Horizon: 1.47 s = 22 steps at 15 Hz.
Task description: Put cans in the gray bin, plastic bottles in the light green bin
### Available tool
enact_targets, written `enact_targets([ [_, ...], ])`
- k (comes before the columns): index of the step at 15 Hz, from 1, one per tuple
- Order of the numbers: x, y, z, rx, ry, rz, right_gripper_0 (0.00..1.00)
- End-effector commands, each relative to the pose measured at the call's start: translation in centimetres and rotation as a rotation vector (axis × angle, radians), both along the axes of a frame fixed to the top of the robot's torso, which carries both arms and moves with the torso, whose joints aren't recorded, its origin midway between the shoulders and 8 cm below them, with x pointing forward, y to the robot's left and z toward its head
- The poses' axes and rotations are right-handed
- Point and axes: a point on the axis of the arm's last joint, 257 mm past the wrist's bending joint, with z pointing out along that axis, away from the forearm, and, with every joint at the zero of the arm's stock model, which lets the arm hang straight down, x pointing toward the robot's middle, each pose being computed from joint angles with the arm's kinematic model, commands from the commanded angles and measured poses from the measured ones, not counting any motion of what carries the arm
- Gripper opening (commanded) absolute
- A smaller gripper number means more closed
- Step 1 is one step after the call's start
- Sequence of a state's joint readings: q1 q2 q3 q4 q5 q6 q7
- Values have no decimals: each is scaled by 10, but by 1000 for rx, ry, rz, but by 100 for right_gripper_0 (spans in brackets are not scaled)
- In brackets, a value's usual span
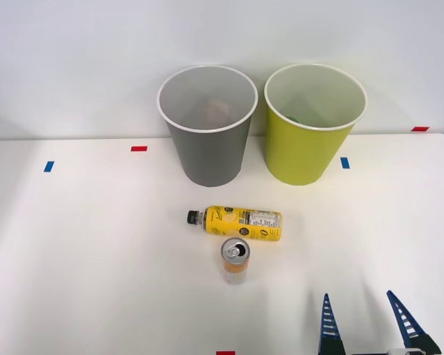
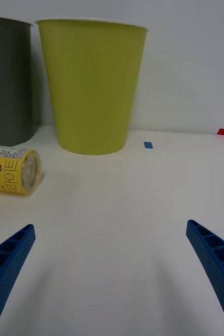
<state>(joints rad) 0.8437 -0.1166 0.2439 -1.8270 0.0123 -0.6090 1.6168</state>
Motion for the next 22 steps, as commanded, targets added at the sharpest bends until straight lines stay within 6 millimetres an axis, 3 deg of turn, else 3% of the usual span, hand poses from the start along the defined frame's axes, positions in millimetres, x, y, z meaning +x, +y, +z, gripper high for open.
enact_targets([
  [1,0,0,0,0,0,0,100],
  [22,0,0,0,0,0,0,100],
])
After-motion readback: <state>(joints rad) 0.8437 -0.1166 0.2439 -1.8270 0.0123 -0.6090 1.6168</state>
